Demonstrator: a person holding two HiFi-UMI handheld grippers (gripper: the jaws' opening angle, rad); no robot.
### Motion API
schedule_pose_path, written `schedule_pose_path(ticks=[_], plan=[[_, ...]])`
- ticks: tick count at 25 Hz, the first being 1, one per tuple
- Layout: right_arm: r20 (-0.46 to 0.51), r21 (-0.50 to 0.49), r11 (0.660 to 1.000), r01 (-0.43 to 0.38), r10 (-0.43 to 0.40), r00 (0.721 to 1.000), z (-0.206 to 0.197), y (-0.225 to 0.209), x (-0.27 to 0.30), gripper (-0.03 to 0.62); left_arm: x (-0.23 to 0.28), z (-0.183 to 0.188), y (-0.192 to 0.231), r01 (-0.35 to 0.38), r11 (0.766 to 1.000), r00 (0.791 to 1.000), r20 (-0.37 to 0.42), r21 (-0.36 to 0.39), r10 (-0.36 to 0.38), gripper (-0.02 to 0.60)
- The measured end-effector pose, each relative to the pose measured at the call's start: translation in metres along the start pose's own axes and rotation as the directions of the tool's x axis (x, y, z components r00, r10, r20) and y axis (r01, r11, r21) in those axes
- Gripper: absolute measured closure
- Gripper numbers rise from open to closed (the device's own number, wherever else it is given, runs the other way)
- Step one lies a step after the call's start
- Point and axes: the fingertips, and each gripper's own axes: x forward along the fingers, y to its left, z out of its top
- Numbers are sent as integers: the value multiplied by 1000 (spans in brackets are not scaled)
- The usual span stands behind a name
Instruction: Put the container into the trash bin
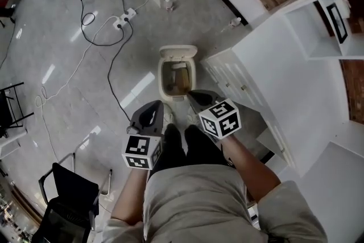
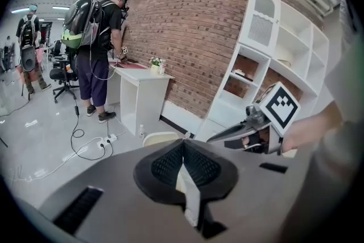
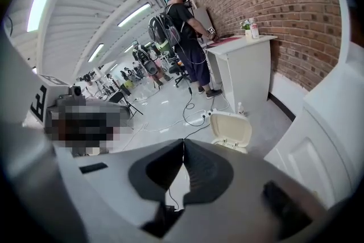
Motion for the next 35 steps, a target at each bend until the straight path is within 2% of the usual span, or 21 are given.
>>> schedule_pose_path(ticks=[2,6,8,22,28,35], plan=[[15,-6,1000,-10,10,1000,8,9,-17,565,-8,5,-9,3,1000,1000,3,3,-3,566],[40,-37,999,-31,33,999,22,29,-43,565,-23,18,-20,25,997,999,26,-74,-23,566],[52,-59,997,-43,46,998,29,38,-53,565,-30,28,-24,26,996,999,48,-83,-22,566],[133,-127,987,-95,111,985,58,76,-109,566,-73,79,-45,11,1000,992,129,15,-13,566],[164,-143,984,-106,129,978,67,87,-123,566,-80,84,-53,-3,999,990,140,55,-5,566],[163,-168,978,-124,151,975,69,103,-120,566,-93,82,-49,-17,998,990,139,65,8,566]])
